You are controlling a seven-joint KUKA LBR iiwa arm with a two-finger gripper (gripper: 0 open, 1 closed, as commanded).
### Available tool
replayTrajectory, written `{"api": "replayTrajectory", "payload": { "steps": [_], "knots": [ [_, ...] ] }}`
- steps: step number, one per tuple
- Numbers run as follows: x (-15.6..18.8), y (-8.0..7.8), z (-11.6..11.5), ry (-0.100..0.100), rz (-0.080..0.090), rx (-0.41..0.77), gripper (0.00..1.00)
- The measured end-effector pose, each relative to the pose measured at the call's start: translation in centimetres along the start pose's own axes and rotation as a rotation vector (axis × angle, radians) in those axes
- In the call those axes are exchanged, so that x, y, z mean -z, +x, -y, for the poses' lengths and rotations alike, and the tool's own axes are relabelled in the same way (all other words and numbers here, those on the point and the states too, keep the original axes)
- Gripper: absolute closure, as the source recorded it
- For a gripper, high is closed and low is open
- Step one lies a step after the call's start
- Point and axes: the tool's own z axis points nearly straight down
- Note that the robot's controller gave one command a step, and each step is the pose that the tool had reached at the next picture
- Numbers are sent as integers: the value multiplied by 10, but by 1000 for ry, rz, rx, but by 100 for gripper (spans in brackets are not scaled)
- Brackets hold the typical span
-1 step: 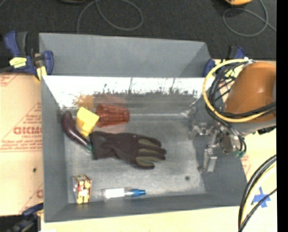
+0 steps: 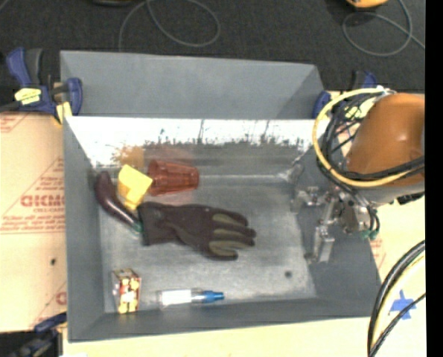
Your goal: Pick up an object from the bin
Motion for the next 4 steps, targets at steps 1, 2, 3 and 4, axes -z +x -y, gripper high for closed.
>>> {"api": "replayTrajectory", "payload": {
  "steps": [1, 2, 3, 4],
  "knots": [
    [1, -45, -18, 0, -3, -21, 0],
    [-32, -50, -70, 1, 11, -8, 0],
    [-42, -67, -84, -3, -6, -34, 0],
    [-52, -75, -94, 1, 16, -35, 0]
  ]
}}
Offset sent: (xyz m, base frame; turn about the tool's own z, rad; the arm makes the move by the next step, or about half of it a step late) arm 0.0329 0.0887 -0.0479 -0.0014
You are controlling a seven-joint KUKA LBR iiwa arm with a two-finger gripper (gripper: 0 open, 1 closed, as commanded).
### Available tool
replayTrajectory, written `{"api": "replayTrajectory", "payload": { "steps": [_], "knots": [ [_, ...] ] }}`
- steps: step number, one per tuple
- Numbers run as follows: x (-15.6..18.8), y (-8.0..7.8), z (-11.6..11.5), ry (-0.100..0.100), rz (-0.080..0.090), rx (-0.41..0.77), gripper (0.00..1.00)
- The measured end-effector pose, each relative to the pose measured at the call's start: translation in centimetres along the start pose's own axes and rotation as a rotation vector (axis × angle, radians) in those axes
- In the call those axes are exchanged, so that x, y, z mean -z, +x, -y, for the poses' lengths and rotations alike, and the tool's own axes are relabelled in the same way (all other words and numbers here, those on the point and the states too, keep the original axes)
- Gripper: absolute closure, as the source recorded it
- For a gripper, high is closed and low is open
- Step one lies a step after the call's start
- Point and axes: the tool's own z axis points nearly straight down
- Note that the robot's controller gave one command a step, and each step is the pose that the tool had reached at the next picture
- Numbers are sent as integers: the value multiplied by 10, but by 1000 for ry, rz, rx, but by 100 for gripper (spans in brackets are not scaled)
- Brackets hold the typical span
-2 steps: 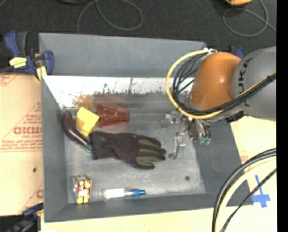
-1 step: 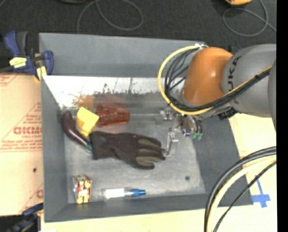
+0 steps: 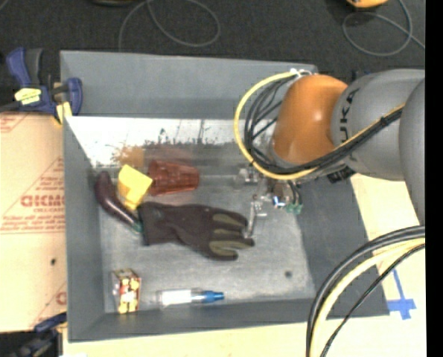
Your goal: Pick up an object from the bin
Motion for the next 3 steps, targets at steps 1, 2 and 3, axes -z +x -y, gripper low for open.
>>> {"api": "replayTrajectory", "payload": {
  "steps": [1, 2, 3],
  "knots": [
    [-36, 36, -24, -3, -16, -94, 100],
    [-36, 36, -24, -3, -16, -93, 100],
    [103, 11, -23, -2, -12, -122, 100]
  ]
}}
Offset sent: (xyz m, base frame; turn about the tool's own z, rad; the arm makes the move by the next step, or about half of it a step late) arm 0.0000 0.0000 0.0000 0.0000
